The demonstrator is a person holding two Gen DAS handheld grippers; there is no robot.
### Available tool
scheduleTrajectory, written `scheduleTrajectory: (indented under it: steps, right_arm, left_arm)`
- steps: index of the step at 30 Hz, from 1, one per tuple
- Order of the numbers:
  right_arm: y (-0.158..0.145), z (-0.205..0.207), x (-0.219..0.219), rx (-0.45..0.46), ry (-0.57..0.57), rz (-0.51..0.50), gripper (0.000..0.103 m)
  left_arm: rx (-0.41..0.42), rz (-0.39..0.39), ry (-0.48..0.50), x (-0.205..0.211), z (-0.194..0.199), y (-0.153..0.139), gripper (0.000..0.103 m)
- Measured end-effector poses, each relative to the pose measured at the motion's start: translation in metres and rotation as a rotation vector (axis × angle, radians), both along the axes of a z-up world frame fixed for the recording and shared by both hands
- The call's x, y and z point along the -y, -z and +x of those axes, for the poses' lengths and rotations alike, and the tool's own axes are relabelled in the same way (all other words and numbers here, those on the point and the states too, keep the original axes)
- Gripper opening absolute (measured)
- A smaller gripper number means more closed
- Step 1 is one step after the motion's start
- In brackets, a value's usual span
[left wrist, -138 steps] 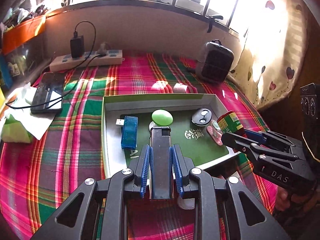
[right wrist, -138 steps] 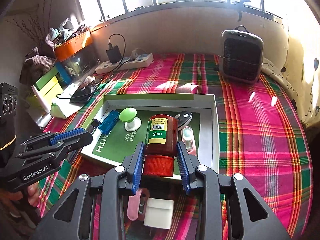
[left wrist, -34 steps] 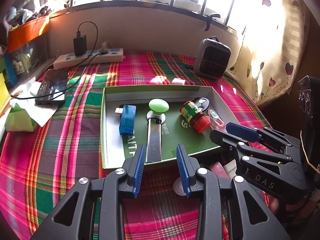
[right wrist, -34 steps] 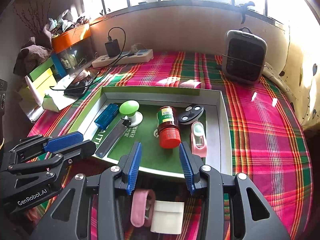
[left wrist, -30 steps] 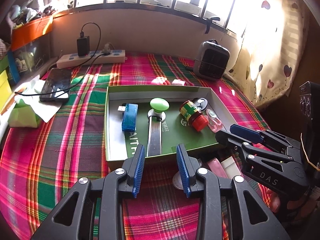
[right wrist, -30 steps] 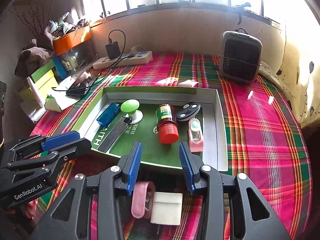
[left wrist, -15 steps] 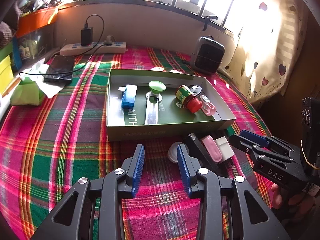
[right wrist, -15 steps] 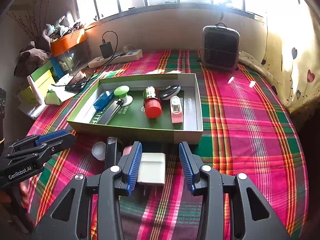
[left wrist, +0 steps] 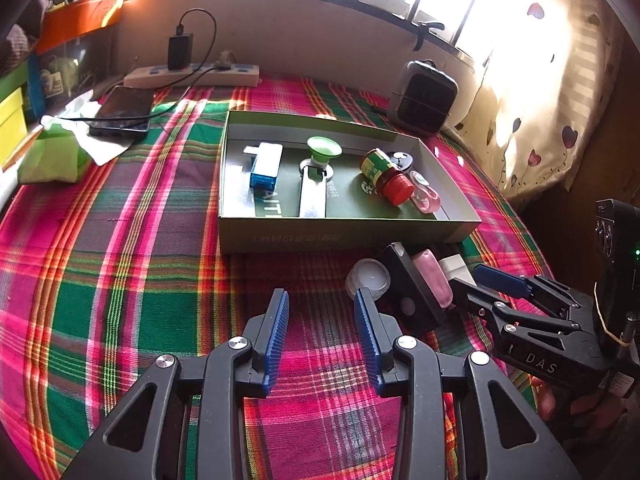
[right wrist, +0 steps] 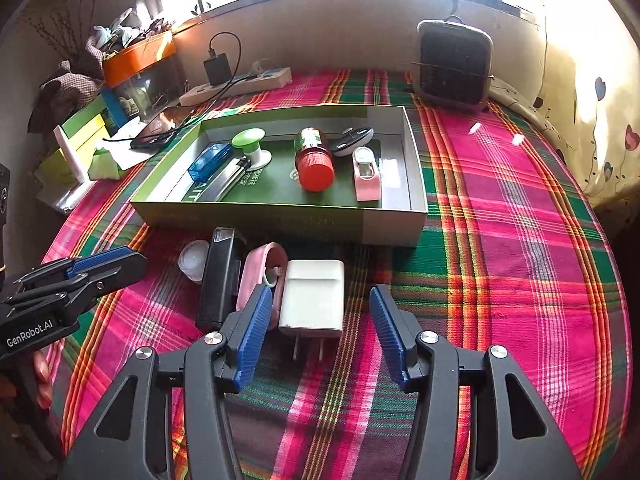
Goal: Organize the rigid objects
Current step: 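Grasp the white charger plug with the right tool and lift it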
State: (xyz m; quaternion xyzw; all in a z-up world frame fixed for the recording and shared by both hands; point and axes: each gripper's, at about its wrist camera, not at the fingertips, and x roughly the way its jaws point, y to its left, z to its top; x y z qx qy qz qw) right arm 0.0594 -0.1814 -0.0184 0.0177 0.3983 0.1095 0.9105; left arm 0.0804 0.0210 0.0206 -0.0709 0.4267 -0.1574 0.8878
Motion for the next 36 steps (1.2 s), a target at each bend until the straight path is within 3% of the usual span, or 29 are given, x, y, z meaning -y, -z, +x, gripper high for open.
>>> scheduleTrajectory:
  steps: [18, 20, 24, 36]
  right_arm:
    - [0.010, 0.009, 0.010, -0.015, 0.036, -0.049, 0.053]
    - [0.010, 0.008, 0.012, -0.011, 0.038, -0.049, 0.051]
    - [0.009, 0.008, 0.018, -0.006, 0.056, -0.056, 0.035]
    - [0.009, 0.005, 0.044, -0.008, 0.116, -0.015, 0.035]
  left_arm:
    - [-0.040, 0.003, 0.037, 0.016, 0.013, 0.008, 0.037]
    - [-0.039, 0.003, 0.042, 0.019, 0.014, 0.008, 0.037]
    - [-0.042, 0.012, 0.050, 0.026, 0.016, 0.009, 0.039]
    - [-0.035, 0.086, 0.059, 0.045, 0.023, 0.013, 0.040]
